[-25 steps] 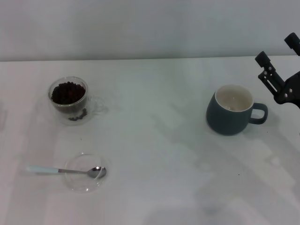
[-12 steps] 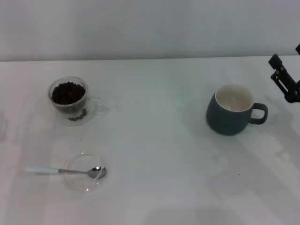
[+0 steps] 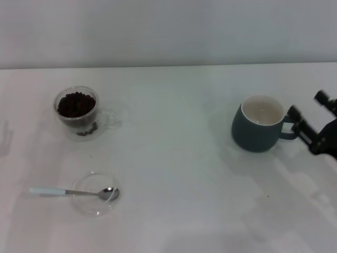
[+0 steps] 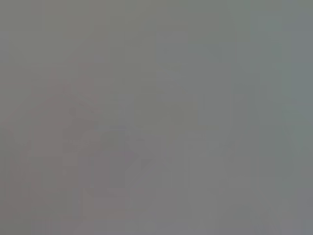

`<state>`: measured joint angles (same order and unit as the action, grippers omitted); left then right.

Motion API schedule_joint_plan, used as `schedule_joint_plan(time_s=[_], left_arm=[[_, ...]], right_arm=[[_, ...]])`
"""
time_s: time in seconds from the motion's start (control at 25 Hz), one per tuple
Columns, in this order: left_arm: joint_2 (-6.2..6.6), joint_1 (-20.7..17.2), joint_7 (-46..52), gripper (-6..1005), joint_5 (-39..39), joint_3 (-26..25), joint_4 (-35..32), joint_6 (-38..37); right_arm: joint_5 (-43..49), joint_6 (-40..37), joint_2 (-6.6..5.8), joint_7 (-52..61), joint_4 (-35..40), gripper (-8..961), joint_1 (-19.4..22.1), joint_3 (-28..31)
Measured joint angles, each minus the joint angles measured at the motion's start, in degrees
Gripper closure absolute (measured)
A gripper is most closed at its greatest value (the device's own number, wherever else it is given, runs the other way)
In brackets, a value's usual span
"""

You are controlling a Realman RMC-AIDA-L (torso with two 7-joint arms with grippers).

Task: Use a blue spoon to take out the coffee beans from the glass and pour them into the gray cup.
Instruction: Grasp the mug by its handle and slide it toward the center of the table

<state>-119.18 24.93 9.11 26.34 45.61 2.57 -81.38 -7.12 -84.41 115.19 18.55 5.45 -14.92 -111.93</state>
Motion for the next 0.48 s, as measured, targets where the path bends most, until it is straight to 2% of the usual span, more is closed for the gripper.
schedule_joint_plan(time_s=[0.16, 0.48], left_arm=[[-0.09, -0.57, 0.11, 273, 0.11, 0.06, -0.2, -0.29], [-0.12, -1.51, 0.57, 273, 0.51, 0.28, -0.22, -0.35]], right_arm=[[0.01, 5.08, 0.04, 0.03, 0.3, 254, -0.08, -2.05], [-0.69, 12.36, 0.12, -0.73, 0.67, 258, -0.65, -1.27]])
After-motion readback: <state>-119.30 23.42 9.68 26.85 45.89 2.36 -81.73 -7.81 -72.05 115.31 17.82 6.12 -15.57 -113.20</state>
